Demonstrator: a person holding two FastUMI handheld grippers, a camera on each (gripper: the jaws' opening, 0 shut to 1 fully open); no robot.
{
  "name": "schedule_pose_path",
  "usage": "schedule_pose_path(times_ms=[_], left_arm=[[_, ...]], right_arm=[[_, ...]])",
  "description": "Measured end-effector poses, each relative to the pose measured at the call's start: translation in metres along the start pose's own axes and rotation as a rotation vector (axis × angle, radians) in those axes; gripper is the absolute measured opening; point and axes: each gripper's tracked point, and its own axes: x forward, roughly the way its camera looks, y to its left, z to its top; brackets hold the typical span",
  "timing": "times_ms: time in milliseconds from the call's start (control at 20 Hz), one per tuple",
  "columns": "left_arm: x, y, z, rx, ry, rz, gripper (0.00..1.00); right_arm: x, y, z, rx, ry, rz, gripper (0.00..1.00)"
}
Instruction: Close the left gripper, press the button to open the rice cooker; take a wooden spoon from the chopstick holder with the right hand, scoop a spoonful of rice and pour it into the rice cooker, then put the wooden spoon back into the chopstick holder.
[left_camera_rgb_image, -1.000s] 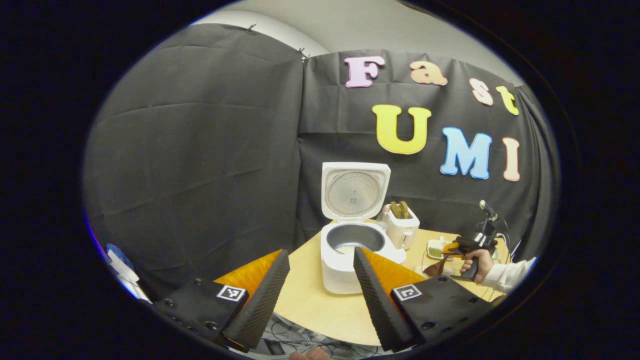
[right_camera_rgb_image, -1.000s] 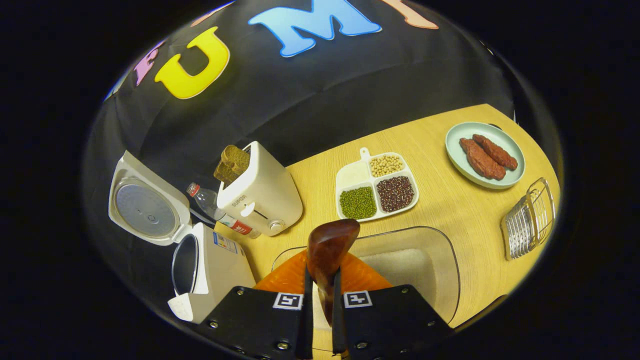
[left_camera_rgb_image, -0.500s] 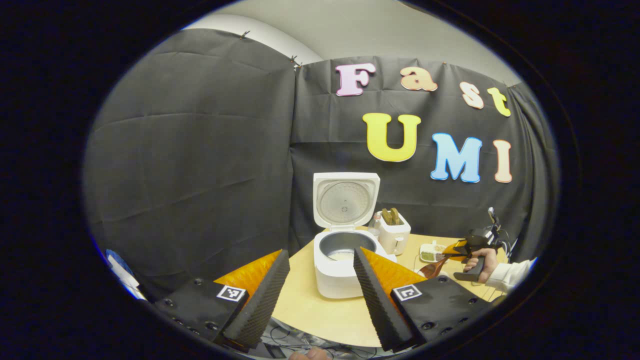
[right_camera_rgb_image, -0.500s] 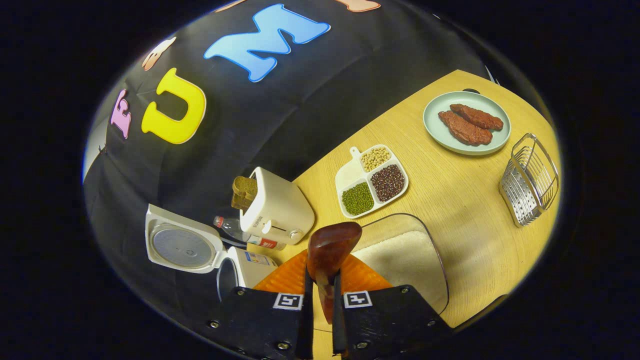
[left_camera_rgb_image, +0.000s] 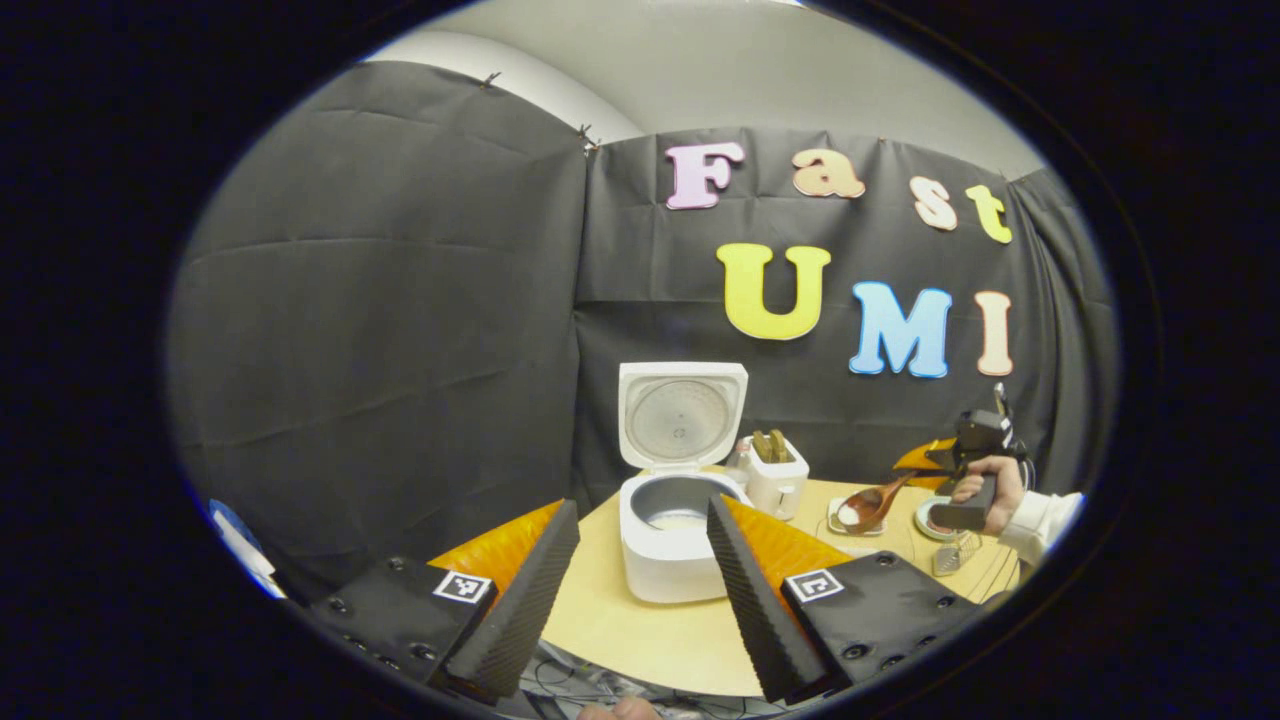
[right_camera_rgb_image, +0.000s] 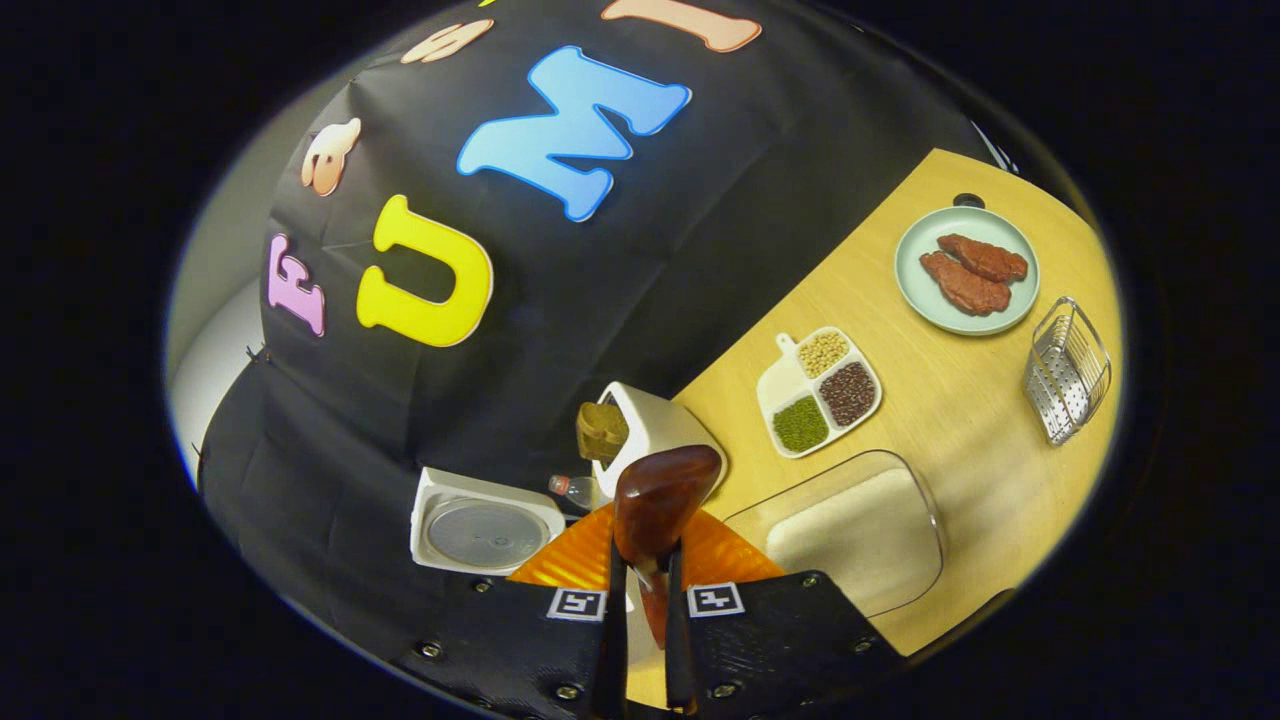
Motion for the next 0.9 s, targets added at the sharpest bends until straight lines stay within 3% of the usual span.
schedule_pose_path(times_ms=[200, 450, 850, 900], left_arm=[[-0.01, 0.018, 0.004, 0.006, -0.013, 0.036, 0.9], [-0.019, 0.036, 0.004, 0.003, -0.017, 0.086, 0.9], [-0.013, 0.062, -0.007, -0.019, 0.019, 0.16, 0.93], [-0.011, 0.066, -0.01, -0.02, 0.025, 0.172, 0.89]], right_arm=[[0.016, 0.062, -0.012, -0.026, 0.014, 0.09, 0.15], [0.054, 0.12, -0.054, -0.107, 0.069, 0.147, 0.15], [0.135, 0.147, -0.136, -0.34, 0.165, 0.123, 0.15], [0.144, 0.145, -0.144, -0.385, 0.176, 0.111, 0.15]])
